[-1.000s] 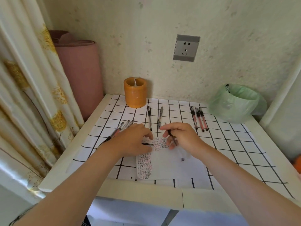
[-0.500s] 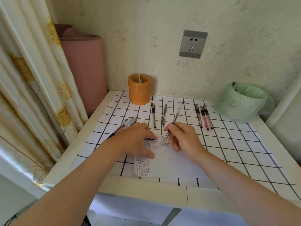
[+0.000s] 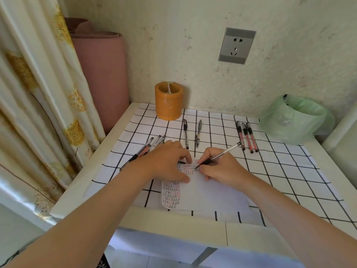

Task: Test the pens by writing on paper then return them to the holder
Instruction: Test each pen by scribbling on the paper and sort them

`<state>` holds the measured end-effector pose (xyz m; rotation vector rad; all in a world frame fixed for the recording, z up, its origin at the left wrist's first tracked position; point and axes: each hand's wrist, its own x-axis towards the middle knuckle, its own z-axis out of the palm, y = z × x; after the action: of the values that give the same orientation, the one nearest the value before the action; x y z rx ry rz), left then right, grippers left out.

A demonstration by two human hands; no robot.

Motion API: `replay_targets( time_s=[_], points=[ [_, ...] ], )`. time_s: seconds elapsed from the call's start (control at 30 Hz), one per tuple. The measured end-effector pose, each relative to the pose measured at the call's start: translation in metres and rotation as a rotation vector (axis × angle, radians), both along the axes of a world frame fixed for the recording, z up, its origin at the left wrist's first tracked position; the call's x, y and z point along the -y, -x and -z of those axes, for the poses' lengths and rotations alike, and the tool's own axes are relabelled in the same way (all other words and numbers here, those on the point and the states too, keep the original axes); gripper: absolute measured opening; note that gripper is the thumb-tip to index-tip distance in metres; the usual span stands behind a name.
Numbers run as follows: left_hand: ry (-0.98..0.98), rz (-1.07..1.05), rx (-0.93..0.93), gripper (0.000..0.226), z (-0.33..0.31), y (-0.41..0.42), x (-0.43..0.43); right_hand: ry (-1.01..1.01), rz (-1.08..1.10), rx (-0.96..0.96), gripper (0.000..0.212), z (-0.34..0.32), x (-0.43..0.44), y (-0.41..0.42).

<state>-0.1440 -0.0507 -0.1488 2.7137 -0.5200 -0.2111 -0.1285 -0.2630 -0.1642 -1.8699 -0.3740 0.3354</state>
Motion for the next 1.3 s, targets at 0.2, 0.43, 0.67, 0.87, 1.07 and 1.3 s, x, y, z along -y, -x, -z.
replay_targets(
  time_s=[0.2, 0.43, 0.67, 0.87, 1.07, 1.3],
  points=[
    [0.076, 0.020, -0.049, 0.048, 0.004, 0.000, 0.005, 0.054, -0.045, 0.125, 0.023, 0.007, -0.001, 0.000],
    [0.064, 0.021, -0.053, 0.053, 0.003, 0.000, 0.006, 0.058, -0.075, 0.157, 0.020, 0.011, 0.000, -0.001],
    [0.061, 0.026, -0.051, 0.050, 0.003, -0.001, 0.007, 0.106, -0.089, 0.206, 0.023, 0.012, -0.002, -0.001],
    [0.061, 0.026, -0.039, 0.052, 0.004, 0.000, 0.007, 0.116, -0.092, 0.229, 0.024, 0.013, -0.003, 0.000],
    [0.059, 0.027, -0.032, 0.052, 0.004, 0.001, 0.006, 0.107, -0.080, 0.238, 0.019, 0.012, -0.002, 0.001],
    [0.057, 0.022, -0.044, 0.053, 0.003, 0.002, 0.007, 0.112, -0.104, 0.216, 0.021, 0.011, -0.002, 0.002]
  ],
)
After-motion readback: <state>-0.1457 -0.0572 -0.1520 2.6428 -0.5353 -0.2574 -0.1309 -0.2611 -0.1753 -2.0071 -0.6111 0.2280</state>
